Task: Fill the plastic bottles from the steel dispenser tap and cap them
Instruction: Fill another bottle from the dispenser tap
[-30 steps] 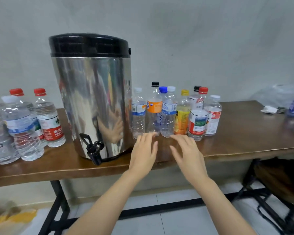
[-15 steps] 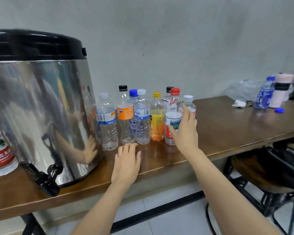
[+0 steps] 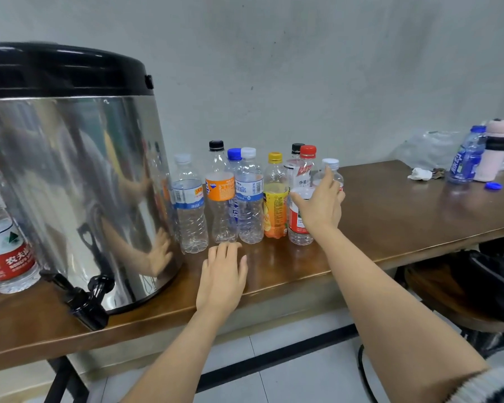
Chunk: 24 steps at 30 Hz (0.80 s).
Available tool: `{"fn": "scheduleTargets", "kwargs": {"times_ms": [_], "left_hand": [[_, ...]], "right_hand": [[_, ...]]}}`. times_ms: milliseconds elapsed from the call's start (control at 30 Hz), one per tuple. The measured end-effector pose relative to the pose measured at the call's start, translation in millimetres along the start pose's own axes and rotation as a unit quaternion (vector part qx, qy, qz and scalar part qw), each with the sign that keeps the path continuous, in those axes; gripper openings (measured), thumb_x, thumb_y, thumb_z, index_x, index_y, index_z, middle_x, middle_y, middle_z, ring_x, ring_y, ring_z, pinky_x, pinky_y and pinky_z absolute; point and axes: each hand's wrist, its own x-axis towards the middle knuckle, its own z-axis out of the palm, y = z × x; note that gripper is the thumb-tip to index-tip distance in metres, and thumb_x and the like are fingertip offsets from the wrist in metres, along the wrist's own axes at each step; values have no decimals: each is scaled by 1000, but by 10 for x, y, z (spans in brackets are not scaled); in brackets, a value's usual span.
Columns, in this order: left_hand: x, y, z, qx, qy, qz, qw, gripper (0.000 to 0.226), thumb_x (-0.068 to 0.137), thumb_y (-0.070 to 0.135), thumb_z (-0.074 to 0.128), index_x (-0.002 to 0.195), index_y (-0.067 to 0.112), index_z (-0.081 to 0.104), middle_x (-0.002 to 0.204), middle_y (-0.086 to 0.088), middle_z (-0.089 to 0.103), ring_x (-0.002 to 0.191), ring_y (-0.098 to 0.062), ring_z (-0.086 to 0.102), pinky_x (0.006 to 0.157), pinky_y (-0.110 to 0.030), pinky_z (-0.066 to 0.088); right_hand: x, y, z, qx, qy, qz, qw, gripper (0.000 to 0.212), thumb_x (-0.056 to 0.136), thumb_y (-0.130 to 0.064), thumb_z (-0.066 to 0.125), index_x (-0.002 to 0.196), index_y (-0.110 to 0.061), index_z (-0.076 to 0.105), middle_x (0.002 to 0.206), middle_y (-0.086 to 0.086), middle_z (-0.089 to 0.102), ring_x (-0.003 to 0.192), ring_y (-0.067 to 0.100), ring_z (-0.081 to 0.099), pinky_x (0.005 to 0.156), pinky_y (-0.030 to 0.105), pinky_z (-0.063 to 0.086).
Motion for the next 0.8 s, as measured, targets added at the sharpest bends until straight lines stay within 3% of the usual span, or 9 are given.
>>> {"fn": "scheduleTargets", "kwargs": {"times_ms": [100,233,367,567,700,800], "left_hand": [[3,0,5,-1,4,0,1000,36,106,37,33,136,23,46,137,5,49,127,-15,41,105,-32,38],[6,2,7,-4,6,-8,1000,36,106,37,33,136,23,46,137,5,48,128,-14,41,106,-31,37],[5,11,-13,-9,8,-9,1000,36,106,38,33,137,24,46,138,6,48,128,-13,40,107,-30,36],[-7,-60,-39,-131,6,-8,991,30,104,31,43,134,26,48,137,7,50,130,-14,42,110,-35,35],[5,-29,-345,-332,112,-13,937,25,100,14,54,122,26,54,121,6,59,110,-11,56,101,-42,46],[31,135,-973,-461,144,4,876,22,103,15,50,121,25,56,119,11,62,109,-4,60,94,-26,48]], "right_hand": [[-20,13,24,4,5,-8,1000,76,87,-42,72,144,-10,33,142,17,40,130,35,36,102,45,43],[-67,-2,18,53,19,-16,998,69,84,-34,77,135,-10,39,137,12,45,126,30,40,99,39,42],[-202,-46,-29,177,19,-43,983,72,80,-21,81,136,-16,36,134,5,52,123,25,50,95,36,48],[-669,-227,-198,199,-12,-125,972,86,85,-22,75,151,-37,21,144,1,42,128,18,44,98,40,46],[-1046,-346,-350,226,-31,-138,964,80,82,-24,74,147,-37,29,144,-5,42,126,15,46,94,40,47],[-1341,-463,-407,267,-44,-150,951,76,80,-30,77,144,-34,36,144,-9,45,128,12,47,98,35,45]]}}
